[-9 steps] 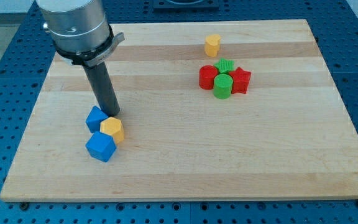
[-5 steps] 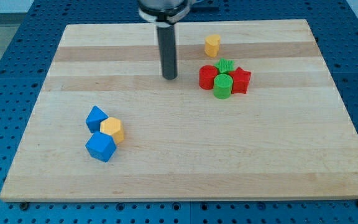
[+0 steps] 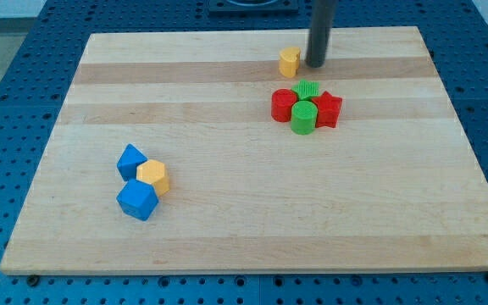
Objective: Slide the yellow heart closer to the yellow hexagon
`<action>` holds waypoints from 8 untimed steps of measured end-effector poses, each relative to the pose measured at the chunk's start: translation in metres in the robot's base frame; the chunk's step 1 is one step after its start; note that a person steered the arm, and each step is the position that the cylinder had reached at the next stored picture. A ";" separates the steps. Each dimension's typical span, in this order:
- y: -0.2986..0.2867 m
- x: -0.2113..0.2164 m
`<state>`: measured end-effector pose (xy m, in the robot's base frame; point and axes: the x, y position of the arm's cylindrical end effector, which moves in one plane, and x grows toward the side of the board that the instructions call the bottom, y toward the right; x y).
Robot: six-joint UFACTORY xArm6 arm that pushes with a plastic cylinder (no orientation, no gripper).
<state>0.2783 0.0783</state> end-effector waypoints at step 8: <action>-0.214 0.144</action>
<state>0.4218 -0.1357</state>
